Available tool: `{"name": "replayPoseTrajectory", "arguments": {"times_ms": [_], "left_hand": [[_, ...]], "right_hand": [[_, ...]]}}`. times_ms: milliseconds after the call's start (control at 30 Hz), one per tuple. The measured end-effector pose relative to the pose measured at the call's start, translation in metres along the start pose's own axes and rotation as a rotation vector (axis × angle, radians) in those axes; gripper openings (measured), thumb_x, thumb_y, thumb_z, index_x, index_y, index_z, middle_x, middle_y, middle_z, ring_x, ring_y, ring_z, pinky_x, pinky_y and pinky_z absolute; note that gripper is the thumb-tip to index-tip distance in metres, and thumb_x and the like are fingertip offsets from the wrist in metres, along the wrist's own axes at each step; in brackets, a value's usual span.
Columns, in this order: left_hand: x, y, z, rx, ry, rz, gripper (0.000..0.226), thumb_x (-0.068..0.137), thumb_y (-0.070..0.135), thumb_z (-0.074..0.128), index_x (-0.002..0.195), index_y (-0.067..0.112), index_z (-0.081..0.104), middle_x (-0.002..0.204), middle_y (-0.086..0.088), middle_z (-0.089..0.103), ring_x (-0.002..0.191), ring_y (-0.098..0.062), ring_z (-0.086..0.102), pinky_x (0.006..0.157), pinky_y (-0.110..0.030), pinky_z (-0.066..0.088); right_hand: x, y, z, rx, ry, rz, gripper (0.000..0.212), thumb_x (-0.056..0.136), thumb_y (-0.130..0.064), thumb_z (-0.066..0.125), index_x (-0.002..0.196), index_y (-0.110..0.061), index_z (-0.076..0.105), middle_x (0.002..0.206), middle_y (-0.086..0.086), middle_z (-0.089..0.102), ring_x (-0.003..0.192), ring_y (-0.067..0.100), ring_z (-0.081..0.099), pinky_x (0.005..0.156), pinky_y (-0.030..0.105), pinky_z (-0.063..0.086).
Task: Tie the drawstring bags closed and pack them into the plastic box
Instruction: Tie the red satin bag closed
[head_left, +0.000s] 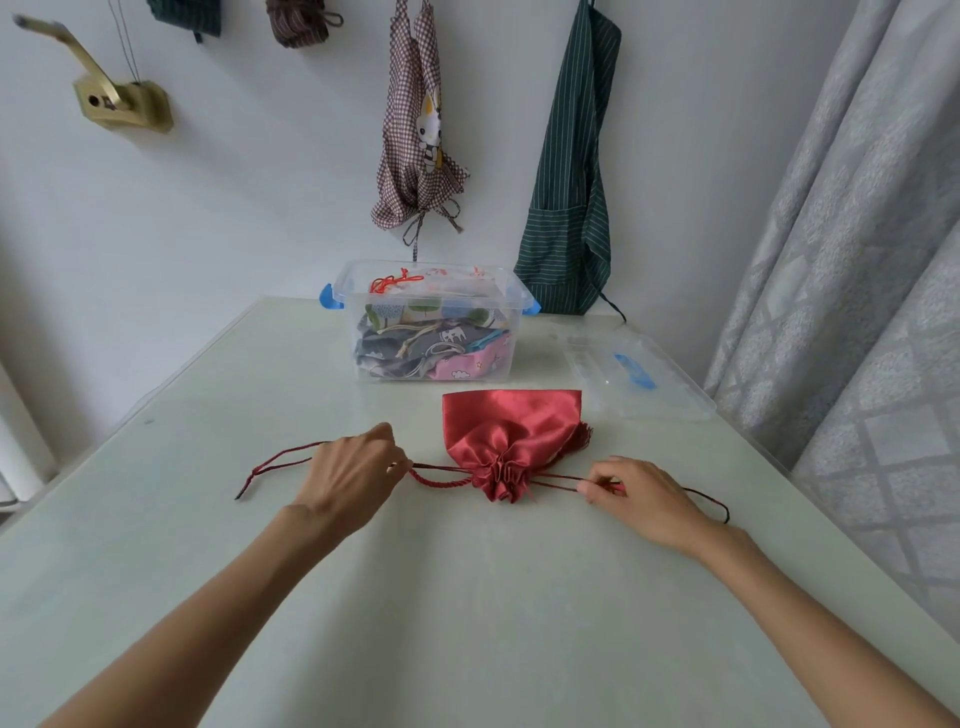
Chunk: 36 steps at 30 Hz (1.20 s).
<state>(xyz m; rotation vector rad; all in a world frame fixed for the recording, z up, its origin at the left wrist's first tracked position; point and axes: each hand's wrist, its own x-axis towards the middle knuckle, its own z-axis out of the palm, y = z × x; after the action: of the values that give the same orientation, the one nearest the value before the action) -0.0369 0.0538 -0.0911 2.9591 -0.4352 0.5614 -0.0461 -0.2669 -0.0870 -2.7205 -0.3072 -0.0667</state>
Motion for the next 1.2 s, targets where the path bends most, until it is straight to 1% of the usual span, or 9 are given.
{"name": "replayPoseTrajectory", "arguments": {"times_ms": [67, 167, 267, 667, 767, 867, 967, 1100, 1200], "left_hand": [[0.001, 0.004, -0.007, -0.002, -0.005, -0.058, 0.036, 0.098, 0.044, 0.04, 0.126, 0.031, 0.057, 0.128, 0.008, 0.052, 0.097, -0.024, 0.064, 0.062, -0.028, 0.036], [0.002, 0.006, -0.019, -0.025, -0.032, -0.157, 0.041, 0.094, 0.045, 0.049, 0.133, 0.033, 0.048, 0.133, 0.007, 0.048, 0.103, -0.023, 0.062, 0.066, -0.028, 0.038], [0.0, 0.014, -0.026, -0.14, -0.027, -0.188, 0.025, 0.091, 0.039, 0.055, 0.116, 0.036, 0.06, 0.113, 0.011, 0.06, 0.098, -0.017, 0.06, 0.067, -0.026, 0.037], [-0.007, 0.065, 0.008, -0.305, -0.168, -0.346, 0.031, 0.095, 0.027, 0.039, 0.114, 0.028, 0.064, 0.117, -0.004, 0.062, 0.107, -0.033, 0.057, 0.07, -0.031, 0.035], [0.0, 0.07, 0.009, -0.537, -0.186, -0.471, 0.03, 0.093, 0.037, 0.04, 0.09, 0.024, 0.067, 0.099, -0.007, 0.068, 0.098, -0.034, 0.059, 0.072, -0.032, 0.04], [0.01, 0.071, 0.01, -0.797, -0.165, -0.573, 0.034, 0.09, 0.049, 0.048, 0.097, 0.028, 0.073, 0.085, -0.003, 0.068, 0.095, -0.03, 0.062, 0.074, -0.029, 0.042], [0.018, 0.074, 0.007, -1.014, -0.082, -0.65, 0.028, 0.087, 0.042, 0.06, 0.088, 0.018, 0.075, 0.075, -0.01, 0.067, 0.079, -0.03, 0.062, 0.061, -0.025, 0.036], [0.028, 0.075, 0.005, -1.163, 0.031, -0.692, 0.027, 0.086, 0.027, 0.066, 0.059, 0.027, 0.067, 0.049, 0.014, 0.06, 0.064, -0.012, 0.056, 0.06, -0.025, 0.041], [0.031, 0.076, 0.006, -1.506, 0.091, -0.749, 0.024, 0.09, 0.015, 0.062, 0.067, 0.015, 0.066, 0.064, 0.003, 0.062, 0.066, -0.01, 0.058, 0.059, -0.018, 0.051]], "right_hand": [[-0.001, -0.004, -0.015, 0.18, -0.197, 0.096, 0.003, 0.088, -0.033, 0.062, 0.091, -0.034, 0.063, 0.094, -0.014, 0.056, 0.084, 0.006, 0.056, 0.079, 0.02, 0.046], [-0.004, -0.009, -0.04, 0.173, -0.414, 0.232, 0.036, 0.088, -0.034, 0.063, 0.122, -0.026, 0.055, 0.117, -0.009, 0.052, 0.088, 0.009, 0.058, 0.077, 0.017, 0.046], [-0.006, -0.023, -0.042, -0.152, -0.141, 0.194, 0.037, 0.085, -0.038, 0.062, 0.121, -0.03, 0.057, 0.128, -0.006, 0.047, 0.117, 0.014, 0.05, 0.094, 0.027, 0.038], [0.008, -0.067, 0.029, -0.22, 0.157, 0.024, 0.021, 0.093, -0.032, 0.053, 0.106, -0.023, 0.065, 0.105, -0.002, 0.056, 0.098, 0.026, 0.06, 0.071, 0.031, 0.039], [0.006, -0.065, 0.032, -0.181, 0.19, -0.001, 0.018, 0.093, -0.029, 0.052, 0.103, -0.022, 0.065, 0.102, -0.002, 0.058, 0.096, 0.027, 0.061, 0.074, 0.033, 0.042], [0.005, -0.064, 0.035, -0.136, 0.231, -0.039, 0.016, 0.093, -0.028, 0.052, 0.103, -0.023, 0.064, 0.102, -0.004, 0.062, 0.094, 0.024, 0.061, 0.074, 0.033, 0.045], [0.005, -0.063, 0.039, -0.097, 0.281, -0.062, 0.014, 0.093, -0.026, 0.052, 0.102, -0.021, 0.062, 0.101, -0.004, 0.067, 0.092, 0.023, 0.063, 0.073, 0.033, 0.046], [0.006, -0.064, 0.038, -0.086, 0.331, -0.077, 0.011, 0.093, -0.026, 0.051, 0.101, -0.019, 0.056, 0.094, 0.0, 0.069, 0.086, 0.026, 0.064, 0.069, 0.035, 0.046], [0.005, -0.066, 0.035, -0.021, 0.37, -0.117, 0.012, 0.091, -0.028, 0.057, 0.094, -0.018, 0.063, 0.086, -0.002, 0.069, 0.073, 0.021, 0.062, 0.065, 0.033, 0.045]]}}
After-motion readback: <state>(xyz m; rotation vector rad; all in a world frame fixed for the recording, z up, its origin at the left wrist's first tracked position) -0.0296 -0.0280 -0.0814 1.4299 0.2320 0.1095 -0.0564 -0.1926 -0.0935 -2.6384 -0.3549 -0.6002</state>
